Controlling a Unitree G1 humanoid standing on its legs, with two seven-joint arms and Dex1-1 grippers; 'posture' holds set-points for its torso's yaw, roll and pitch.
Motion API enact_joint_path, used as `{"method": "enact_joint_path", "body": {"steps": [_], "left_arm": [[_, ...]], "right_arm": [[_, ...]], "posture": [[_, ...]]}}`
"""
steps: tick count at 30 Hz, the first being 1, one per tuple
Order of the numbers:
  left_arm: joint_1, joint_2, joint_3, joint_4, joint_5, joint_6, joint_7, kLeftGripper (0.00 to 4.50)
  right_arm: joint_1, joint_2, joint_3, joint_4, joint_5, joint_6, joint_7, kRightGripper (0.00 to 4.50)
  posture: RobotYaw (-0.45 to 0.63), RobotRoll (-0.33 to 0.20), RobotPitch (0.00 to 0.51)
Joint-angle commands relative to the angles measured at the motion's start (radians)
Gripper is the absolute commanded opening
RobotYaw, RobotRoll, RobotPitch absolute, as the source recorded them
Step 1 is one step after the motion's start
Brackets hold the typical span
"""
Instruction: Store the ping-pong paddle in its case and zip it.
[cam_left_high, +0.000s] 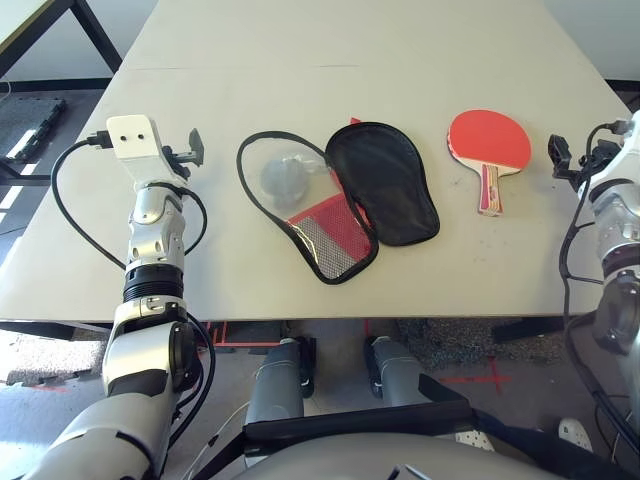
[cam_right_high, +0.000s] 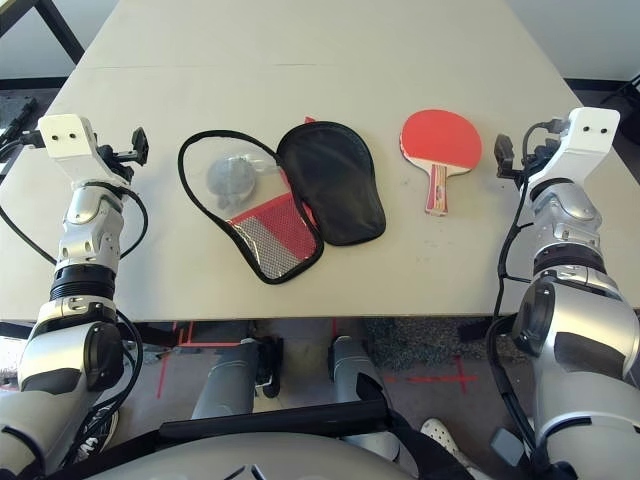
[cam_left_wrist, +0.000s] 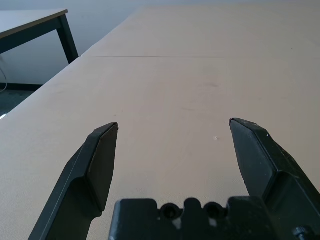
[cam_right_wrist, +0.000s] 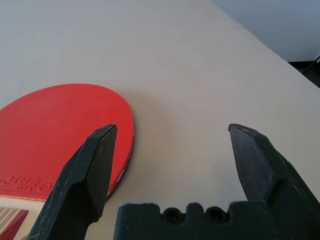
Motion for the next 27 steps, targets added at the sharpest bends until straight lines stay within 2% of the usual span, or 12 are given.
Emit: {"method": "enact_joint_path", "body": {"steps": [1, 7, 10, 18, 27], "left_arm": [[0.013, 0.013, 0.002, 0.005, -0.001, -0.003, 0.008, 4.50], [-0.021, 0.054, 0.021, -0.029, -0.009, 0.005, 0.023, 4.50], [-0.059, 0.083, -0.012, -0.099, -0.016, 0.055, -0.035, 4.50], [-0.095, 0.092, -0.226, -0.470, -0.076, 0.360, -0.333, 4.50], [-0.032, 0.081, -0.412, -0.743, -0.162, 0.545, -0.577, 4.50]], "right_arm": [[0.007, 0.007, -0.003, 0.012, -0.005, 0.007, -0.003, 4.45], [-0.001, 0.013, -0.002, 0.016, -0.010, 0.011, -0.006, 4.45], [-0.006, 0.017, -0.001, 0.015, -0.012, 0.011, -0.005, 4.45], [0.000, 0.023, 0.001, 0.014, -0.020, 0.010, -0.035, 4.45], [-0.010, 0.043, -0.005, -0.007, -0.009, 0.069, -0.063, 4.45]], "posture": [[-0.01, 0.000, 0.171], [0.00, 0.000, 0.166], [0.00, 0.000, 0.168], [-0.01, 0.000, 0.173], [-0.04, 0.000, 0.178]]}}
